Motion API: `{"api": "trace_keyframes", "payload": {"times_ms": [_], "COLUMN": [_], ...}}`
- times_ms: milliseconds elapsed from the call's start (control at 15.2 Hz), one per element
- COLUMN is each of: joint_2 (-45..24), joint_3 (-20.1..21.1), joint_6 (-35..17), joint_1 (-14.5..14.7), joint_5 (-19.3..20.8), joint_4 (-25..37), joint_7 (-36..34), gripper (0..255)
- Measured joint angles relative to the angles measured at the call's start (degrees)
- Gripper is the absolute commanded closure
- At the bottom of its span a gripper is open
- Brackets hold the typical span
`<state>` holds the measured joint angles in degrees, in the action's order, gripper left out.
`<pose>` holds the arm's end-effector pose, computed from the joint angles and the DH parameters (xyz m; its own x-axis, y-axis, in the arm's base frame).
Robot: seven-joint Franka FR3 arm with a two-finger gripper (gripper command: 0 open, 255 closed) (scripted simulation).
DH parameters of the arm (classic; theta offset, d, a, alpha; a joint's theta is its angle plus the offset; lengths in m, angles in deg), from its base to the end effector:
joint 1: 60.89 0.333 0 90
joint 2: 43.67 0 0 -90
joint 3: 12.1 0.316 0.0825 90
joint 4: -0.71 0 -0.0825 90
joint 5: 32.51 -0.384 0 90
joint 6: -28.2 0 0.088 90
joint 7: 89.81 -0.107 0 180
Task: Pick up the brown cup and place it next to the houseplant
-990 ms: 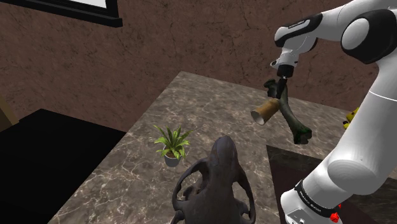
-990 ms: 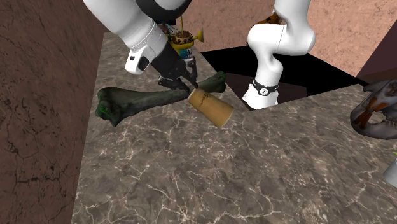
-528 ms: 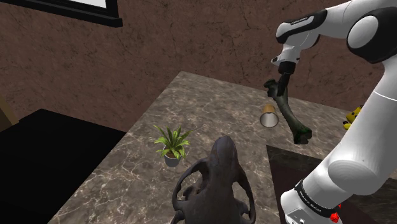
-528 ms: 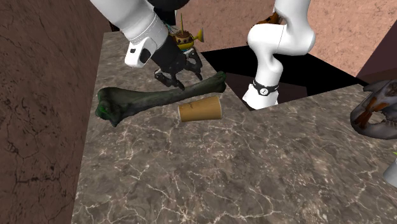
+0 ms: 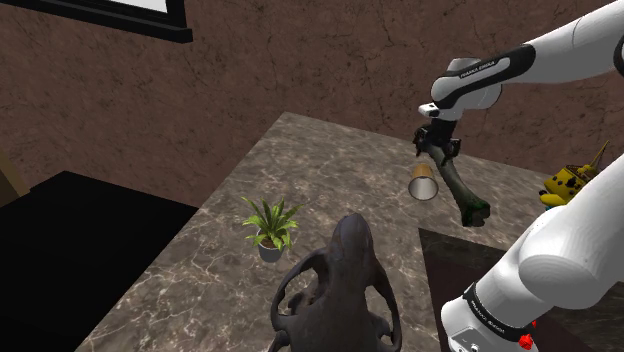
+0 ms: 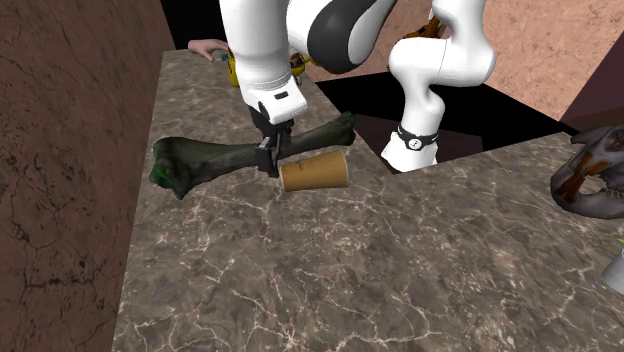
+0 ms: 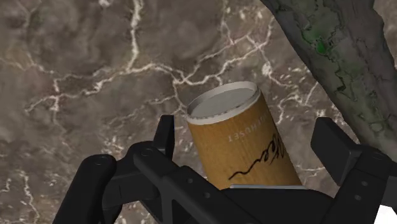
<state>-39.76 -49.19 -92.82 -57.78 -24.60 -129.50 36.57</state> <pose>0.4086 -0.2843 0.3716 -0.1218 0.9925 0.0077 0.9844 0.1218 -0.1267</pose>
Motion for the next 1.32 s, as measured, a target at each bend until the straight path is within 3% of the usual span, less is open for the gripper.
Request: {"api": "trace_keyframes", "payload": {"times_ms": [396,858,924,1320], "joint_2": [-1.9,-3.0,-3.0,-3.0], "joint_3": [-0.7,-0.7,-0.7,-0.8], "joint_6": [-7.9,-9.3,-9.3,-9.3], "joint_1": [0.0,0.0,0.0,0.0], "joint_5": [-0.8,-1.5,-1.5,-1.5], "joint_4": [-3.9,-4.4,-4.4,-4.4], "joint_7": [5.8,6.4,6.4,6.4], "gripper": [0,0,255,255]}}
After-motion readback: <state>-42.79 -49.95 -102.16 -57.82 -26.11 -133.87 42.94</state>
